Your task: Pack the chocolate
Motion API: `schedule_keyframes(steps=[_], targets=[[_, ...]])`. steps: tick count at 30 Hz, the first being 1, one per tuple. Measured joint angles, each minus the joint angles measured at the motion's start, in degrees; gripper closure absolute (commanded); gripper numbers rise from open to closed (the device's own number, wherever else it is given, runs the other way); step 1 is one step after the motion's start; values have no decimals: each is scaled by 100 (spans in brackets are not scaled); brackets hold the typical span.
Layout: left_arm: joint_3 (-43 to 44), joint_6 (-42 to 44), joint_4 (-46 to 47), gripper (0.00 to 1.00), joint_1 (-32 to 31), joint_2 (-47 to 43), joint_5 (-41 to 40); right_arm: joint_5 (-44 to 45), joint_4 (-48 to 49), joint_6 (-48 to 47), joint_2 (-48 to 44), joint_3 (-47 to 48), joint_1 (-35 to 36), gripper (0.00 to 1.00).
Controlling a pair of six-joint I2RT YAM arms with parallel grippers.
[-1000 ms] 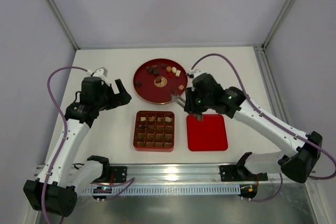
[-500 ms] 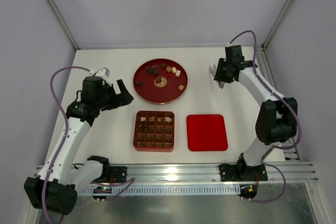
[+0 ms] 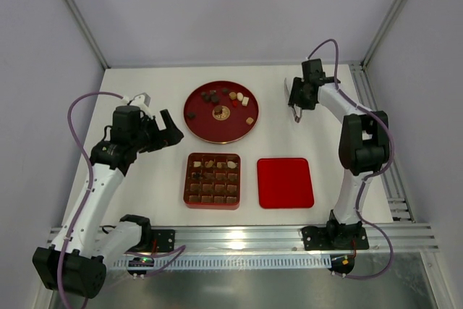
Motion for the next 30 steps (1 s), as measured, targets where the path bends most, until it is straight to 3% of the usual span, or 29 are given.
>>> schedule_keyframes(steps=[12, 30], targets=[[0, 0, 0, 0, 0, 0, 0, 31, -284, -129, 809, 568, -2, 43], [0, 0, 0, 0, 0, 0, -4, -17, -503, -240, 970, 673, -2, 32]])
